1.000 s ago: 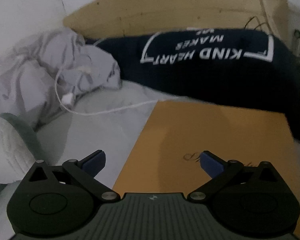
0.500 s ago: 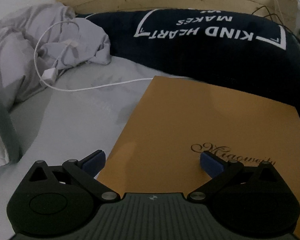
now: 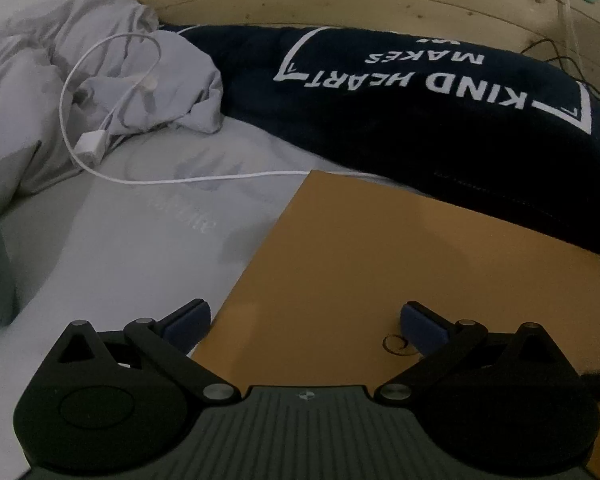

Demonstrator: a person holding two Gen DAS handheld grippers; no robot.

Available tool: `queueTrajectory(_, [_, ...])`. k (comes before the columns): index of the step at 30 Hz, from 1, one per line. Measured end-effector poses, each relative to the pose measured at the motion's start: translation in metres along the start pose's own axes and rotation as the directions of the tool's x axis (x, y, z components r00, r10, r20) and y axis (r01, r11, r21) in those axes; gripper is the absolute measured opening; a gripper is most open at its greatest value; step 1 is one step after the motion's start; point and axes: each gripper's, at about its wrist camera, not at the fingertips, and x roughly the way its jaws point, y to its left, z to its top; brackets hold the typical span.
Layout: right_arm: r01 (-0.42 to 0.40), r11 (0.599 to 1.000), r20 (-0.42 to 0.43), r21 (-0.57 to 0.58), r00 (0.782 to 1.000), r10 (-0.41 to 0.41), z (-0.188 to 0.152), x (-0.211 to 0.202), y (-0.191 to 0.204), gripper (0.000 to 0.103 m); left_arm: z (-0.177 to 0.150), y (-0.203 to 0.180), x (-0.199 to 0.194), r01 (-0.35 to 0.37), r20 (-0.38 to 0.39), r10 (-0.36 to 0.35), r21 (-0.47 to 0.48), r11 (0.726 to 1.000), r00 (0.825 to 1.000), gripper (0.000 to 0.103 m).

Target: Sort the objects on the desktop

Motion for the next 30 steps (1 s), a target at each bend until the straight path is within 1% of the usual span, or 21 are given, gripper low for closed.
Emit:
queueTrajectory(3, [0.058,0.995,0.000,-0.077,0.998,-0.059,-0.008,-0.008,0.012,0.103,0.000,-0.007,-0.003,0.028,-0.004,-0.028,0.018,0.999,1.000,0.103])
queueTrajectory(5, [0.076,0.991,-0.013,-0.113,0.997,-0.077,-0.008,-0.009,0.020,0.103,-0.001,-0.012,-0.005,0.046,-0.008,-0.046,0.031,0.998,0.999,0.103])
queueTrajectory(8, [0.061,0.986,-0.044,-0.153,0.997,-0.069,-0.005,-0.009,0.024,0.103,-0.001,-0.019,-0.009,0.074,-0.013,-0.074,0.049,0.996,0.997,0.103])
queueTrajectory(12, [0.038,0.990,-0.049,-0.139,0.998,-0.045,-0.006,-0.013,0.019,0.103,-0.001,-0.029,-0.013,0.111,-0.021,-0.110,0.073,0.991,0.994,0.103])
queueTrajectory(13, [0.032,0.991,-0.049,-0.134,0.998,-0.039,-0.006,-0.014,0.017,0.103,-0.001,-0.029,-0.013,0.106,-0.019,-0.105,0.070,0.992,0.994,0.103])
queueTrajectory(16, [0.015,0.993,-0.050,-0.118,0.999,-0.021,-0.006,-0.016,0.013,0.103,-0.001,-0.006,-0.008,0.027,-0.018,-0.027,0.009,1.000,0.999,0.103])
queueTrajectory(18, [0.007,0.994,-0.046,-0.106,0.999,-0.012,-0.006,-0.015,0.007,0.103,-0.001,0.006,-0.004,0.016,-0.030,-0.016,-0.005,1.000,0.999,0.103])
queueTrajectory(20, [0.013,0.995,-0.034,-0.096,0.999,-0.016,-0.006,-0.014,0.006,0.103,-0.002,0.016,-0.002,0.010,-0.024,-0.010,-0.010,1.000,1.000,0.103])
queueTrajectory(21, [0.016,0.996,-0.029,-0.092,0.999,-0.019,-0.006,-0.015,0.006,0.103,-0.002,0.021,-0.001,0.013,-0.022,-0.014,-0.018,1.000,1.000,0.103])
queueTrajectory(26, [0.033,0.997,-0.002,-0.071,0.999,-0.033,-0.007,-0.016,0.008,0.103,-0.001,0.046,0.011,0.080,-0.010,-0.081,-0.094,0.992,0.997,0.103])
queueTrajectory(30, [0.046,0.997,0.019,-0.054,0.999,-0.045,-0.007,-0.018,0.010,0.103,-0.001,0.051,0.020,0.151,-0.009,-0.153,-0.139,0.979,0.988,0.103])
